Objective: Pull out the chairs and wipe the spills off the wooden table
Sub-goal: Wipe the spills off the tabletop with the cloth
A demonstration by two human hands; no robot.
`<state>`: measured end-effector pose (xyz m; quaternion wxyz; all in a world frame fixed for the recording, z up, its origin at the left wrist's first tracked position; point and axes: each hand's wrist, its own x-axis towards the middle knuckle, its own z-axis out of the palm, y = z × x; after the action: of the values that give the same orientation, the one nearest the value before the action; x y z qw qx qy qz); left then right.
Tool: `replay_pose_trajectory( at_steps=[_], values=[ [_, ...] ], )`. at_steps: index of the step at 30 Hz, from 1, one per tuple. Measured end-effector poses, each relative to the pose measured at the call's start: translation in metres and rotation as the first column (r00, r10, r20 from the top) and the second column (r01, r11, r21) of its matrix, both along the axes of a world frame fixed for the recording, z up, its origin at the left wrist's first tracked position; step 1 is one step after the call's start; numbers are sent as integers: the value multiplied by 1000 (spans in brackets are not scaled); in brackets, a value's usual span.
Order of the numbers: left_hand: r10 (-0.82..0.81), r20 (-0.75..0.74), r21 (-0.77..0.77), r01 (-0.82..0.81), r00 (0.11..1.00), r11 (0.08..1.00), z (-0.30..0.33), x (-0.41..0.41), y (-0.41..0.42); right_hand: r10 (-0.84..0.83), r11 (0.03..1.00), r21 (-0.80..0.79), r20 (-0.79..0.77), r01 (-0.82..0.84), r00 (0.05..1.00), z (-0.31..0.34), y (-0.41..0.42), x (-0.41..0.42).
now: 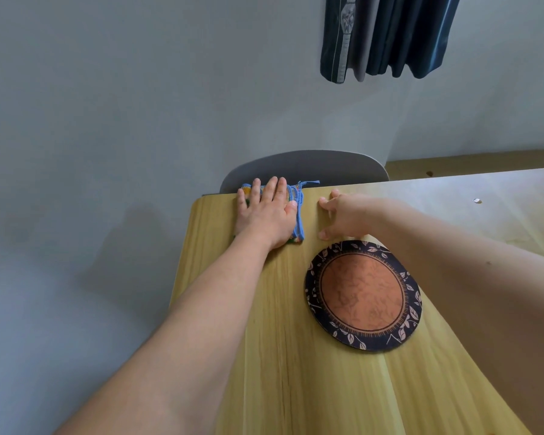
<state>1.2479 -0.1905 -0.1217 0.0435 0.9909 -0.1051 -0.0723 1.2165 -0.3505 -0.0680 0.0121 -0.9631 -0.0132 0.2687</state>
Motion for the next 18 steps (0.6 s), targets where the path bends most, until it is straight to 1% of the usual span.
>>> replay_pose_trajectory(
  at_steps=[12,18],
  values=[
    [-15,-12,8,15,1000,1000,0,-41,8,-50,998,40,19,49,999,1,0,-1],
    [-5,-17,8,5,1000,1000,0,-68,13,-45,998,33,46,44,998,3,2,-3]
  ],
)
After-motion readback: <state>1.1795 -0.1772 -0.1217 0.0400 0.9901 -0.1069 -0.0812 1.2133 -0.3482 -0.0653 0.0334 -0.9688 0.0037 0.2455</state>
